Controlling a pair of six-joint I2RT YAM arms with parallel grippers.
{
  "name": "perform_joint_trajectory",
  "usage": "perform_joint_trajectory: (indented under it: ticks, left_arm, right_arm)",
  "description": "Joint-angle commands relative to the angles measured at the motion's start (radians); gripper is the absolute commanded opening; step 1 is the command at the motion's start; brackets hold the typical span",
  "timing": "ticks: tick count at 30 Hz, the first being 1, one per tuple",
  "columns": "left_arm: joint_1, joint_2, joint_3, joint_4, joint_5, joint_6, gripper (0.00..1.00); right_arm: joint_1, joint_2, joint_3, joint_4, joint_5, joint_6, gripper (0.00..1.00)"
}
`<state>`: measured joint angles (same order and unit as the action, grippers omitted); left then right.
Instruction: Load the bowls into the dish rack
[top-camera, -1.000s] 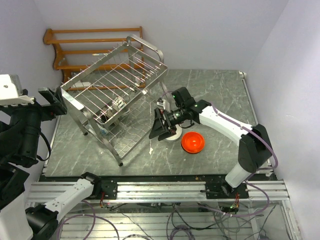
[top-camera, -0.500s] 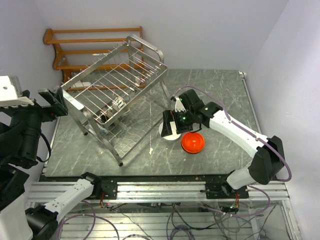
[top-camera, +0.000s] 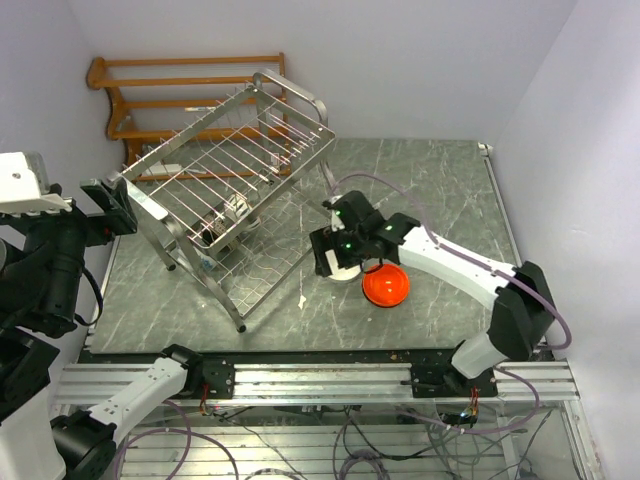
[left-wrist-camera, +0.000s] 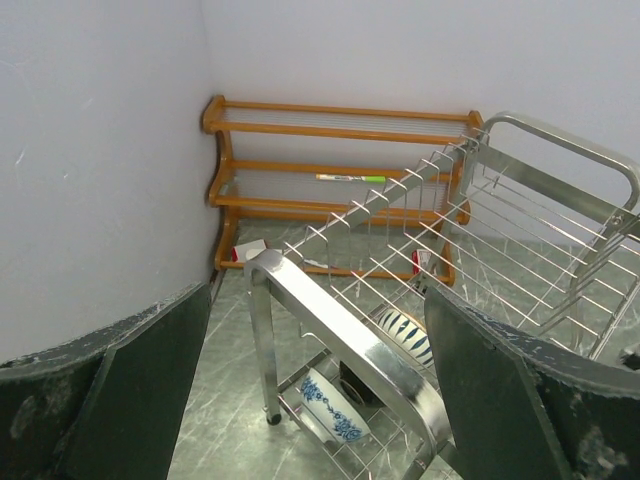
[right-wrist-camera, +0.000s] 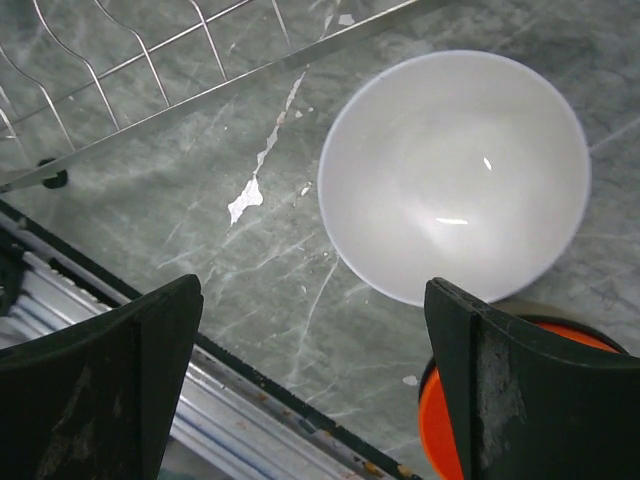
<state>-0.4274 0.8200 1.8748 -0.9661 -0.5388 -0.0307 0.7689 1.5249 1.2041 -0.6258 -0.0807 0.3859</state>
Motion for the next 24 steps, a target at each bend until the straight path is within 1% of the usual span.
perform_joint_trajectory:
  ticks: [1, 4, 9, 12, 13, 20, 22, 24]
  left_arm:
    - [-0.007, 0.008, -0.009, 0.006, -0.032, 0.003, 0.99]
    - [-0.007, 0.008, -0.011, 0.001, -0.041, 0.002, 0.99]
    - [-0.007, 0.001, -0.02, -0.007, -0.054, -0.009, 0.99]
    - [-0.007, -0.002, -0.024, -0.008, -0.057, -0.015, 0.99]
    - [-0.007, -0.002, -0.027, -0.01, -0.06, -0.015, 0.99]
    - [-0.007, 0.01, -0.005, -0.03, -0.078, -0.011, 0.99]
    - [-0.007, 0.011, -0.005, -0.031, -0.079, -0.012, 0.99]
    - [-0.007, 0.01, -0.007, -0.033, -0.079, -0.017, 0.99]
  right_arm:
    - [0.059, 0.068, 0.022, 0.01, 0.138, -0.042, 0.9]
    - [0.061, 0.09, -0.006, 0.046, 0.145, -0.037, 0.84]
    - [0.062, 0.148, -0.013, 0.054, 0.138, -0.069, 0.7]
    - [0.063, 0.184, -0.022, 0.086, 0.13, -0.089, 0.52]
    - [0.063, 0.198, -0.022, 0.096, 0.123, -0.095, 0.5]
    - [0.066, 0.261, -0.031, 0.156, 0.116, -0.1, 0.46]
    - [0.066, 0.265, -0.041, 0.168, 0.12, -0.099, 0.37]
    - [0.067, 0.267, -0.053, 0.17, 0.128, -0.098, 0.24]
